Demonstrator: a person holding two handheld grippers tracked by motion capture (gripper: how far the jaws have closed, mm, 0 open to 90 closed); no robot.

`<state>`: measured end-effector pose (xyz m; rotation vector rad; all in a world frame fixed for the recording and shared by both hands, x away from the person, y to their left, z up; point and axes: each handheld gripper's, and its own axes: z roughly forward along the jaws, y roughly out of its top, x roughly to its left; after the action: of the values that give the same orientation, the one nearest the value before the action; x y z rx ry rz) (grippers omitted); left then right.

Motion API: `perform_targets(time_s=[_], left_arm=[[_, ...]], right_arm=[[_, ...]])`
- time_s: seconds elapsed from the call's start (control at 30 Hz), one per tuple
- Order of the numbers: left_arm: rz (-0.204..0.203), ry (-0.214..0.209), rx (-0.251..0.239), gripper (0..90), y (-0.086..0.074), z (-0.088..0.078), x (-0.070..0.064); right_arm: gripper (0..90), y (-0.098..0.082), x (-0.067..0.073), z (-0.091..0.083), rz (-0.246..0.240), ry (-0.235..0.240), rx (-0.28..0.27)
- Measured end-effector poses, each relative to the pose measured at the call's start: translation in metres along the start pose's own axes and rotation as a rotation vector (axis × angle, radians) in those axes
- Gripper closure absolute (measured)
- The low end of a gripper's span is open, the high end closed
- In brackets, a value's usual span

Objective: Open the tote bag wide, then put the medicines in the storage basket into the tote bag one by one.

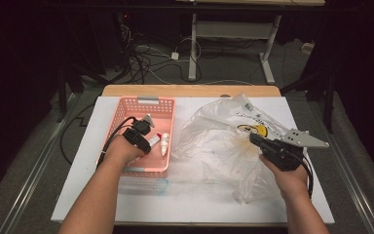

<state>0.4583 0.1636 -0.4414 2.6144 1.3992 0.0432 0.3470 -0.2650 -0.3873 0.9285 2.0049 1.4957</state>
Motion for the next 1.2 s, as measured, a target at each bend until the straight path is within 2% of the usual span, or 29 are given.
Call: perform_targets(time_s=[0.33, 0.47, 0.63, 0.87, 0.97, 1.2], left_arm=[[-0.002, 0.006, -0.022, 66.9, -0.002, -0.001, 0.003], [-0.015, 0.001, -0.043, 66.8, -0.005, -0.004, 0.007], [-0.041, -0.004, -0.097, 66.9, -0.01, -0.011, 0.01], [-0.035, 0.007, -0.181, 66.9, -0.019, -0.022, 0.012], [-0.044, -0.01, -0.227, 66.8, -0.023, -0.027, 0.012], [-0.041, -0.023, -0.296, 66.8, -0.035, -0.036, 0.004]], right_arm=[[90.0, 0.001, -0.003, 0.001, 0.012, -0.005, -0.006], [90.0, 0.001, -0.004, 0.002, 0.008, -0.009, -0.002], [90.0, 0.001, -0.004, 0.002, 0.011, -0.009, -0.004], [90.0, 0.0, -0.002, 0.002, 0.004, -0.007, 0.002], [90.0, 0.001, -0.002, 0.002, 0.0, -0.004, -0.003], [90.0, 0.0, 0.002, 0.003, -0.012, 0.005, 0.005]])
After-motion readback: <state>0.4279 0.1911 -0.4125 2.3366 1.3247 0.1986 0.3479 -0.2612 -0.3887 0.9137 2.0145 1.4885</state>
